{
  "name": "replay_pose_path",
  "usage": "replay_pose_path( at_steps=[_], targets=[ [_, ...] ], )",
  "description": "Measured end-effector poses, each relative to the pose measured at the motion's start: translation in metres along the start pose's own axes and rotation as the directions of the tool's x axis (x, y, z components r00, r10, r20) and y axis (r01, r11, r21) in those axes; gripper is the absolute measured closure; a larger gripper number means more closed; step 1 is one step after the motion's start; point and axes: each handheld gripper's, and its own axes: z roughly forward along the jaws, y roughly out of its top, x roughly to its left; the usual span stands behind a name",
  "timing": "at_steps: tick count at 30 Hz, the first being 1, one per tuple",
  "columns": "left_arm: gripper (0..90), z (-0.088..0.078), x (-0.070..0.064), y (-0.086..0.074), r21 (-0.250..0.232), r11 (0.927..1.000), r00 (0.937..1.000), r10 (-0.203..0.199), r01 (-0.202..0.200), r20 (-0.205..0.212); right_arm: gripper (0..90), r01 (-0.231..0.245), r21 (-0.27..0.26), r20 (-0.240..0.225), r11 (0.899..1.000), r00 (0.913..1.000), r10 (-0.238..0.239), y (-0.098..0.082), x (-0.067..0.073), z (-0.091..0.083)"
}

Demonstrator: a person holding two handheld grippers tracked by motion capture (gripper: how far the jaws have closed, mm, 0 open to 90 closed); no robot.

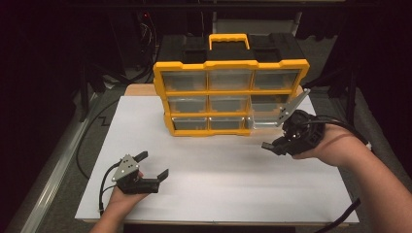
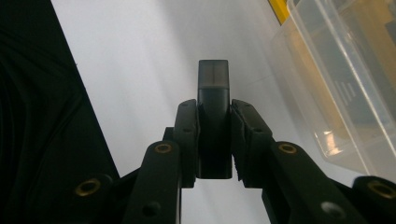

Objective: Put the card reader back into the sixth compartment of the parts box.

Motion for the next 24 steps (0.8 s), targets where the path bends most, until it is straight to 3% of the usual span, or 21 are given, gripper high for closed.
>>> replay_pose_path(
  at_steps=[24],
  targets=[
    [0.2, 0.001, 0.001, 0.000, 0.006, 1.0000, 1.0000, -0.007, 0.007, 0.006, 74.2, 0.000, 0.005, 0.031, 1.000, 0.9995, 0.000, 0.016, -0.012, -0.029]
  ],
)
